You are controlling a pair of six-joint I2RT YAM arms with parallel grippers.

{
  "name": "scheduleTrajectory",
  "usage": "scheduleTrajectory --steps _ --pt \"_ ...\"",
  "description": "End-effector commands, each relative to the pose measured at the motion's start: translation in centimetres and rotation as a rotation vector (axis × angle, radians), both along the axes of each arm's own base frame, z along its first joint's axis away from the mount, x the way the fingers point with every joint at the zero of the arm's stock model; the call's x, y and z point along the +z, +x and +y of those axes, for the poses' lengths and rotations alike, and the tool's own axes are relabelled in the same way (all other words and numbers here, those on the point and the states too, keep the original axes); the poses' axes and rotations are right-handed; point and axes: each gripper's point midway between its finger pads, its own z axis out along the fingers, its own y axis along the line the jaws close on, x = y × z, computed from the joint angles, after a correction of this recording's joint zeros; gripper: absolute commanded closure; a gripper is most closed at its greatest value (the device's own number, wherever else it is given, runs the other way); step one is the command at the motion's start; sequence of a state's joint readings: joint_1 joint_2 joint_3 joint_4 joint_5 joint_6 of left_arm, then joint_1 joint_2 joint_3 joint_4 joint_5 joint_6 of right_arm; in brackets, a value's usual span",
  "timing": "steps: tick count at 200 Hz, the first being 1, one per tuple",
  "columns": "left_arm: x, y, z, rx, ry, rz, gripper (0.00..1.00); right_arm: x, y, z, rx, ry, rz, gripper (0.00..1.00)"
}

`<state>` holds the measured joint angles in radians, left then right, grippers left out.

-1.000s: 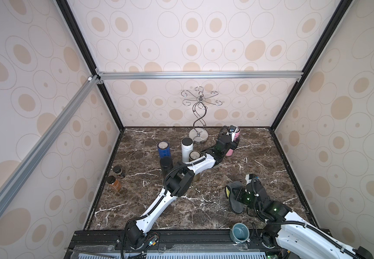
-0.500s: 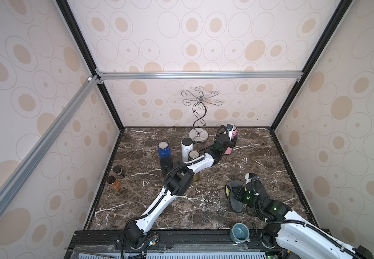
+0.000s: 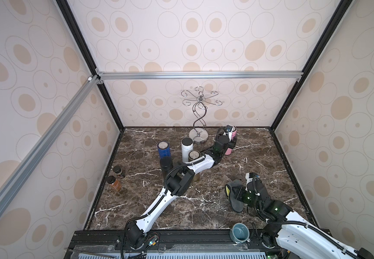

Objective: Wipe the surface of the thermos
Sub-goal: Place the thermos at the center of the board.

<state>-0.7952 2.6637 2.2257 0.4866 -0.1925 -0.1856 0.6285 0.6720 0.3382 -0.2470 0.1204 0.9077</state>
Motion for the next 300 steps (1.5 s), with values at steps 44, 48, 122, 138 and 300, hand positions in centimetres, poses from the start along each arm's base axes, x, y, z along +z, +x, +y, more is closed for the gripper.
scheduleTrajectory --steps 44,48,122,138,300 --pt "4.0 -0.7 0.0 0.025 -0.044 -0.101 0.48 1.1 0.2 -0.2 -0.008 0.012 -0.023 1.00" --pt "3.9 -0.8 0.0 0.028 -0.039 -0.101 0.47 1.1 0.1 -0.2 -0.007 0.013 -0.023 1.00" --pt "4.5 -1.0 0.1 0.061 -0.025 -0.120 0.23 1.2 0.3 -0.2 -0.003 0.017 -0.025 1.00" --pt "4.8 -1.2 0.1 0.064 -0.019 -0.128 0.09 1.4 0.3 -0.1 0.001 0.021 -0.029 1.00" --pt "7.8 -4.9 0.7 0.012 0.013 -0.123 0.00 3.5 1.2 1.1 0.064 0.007 -0.069 1.00"
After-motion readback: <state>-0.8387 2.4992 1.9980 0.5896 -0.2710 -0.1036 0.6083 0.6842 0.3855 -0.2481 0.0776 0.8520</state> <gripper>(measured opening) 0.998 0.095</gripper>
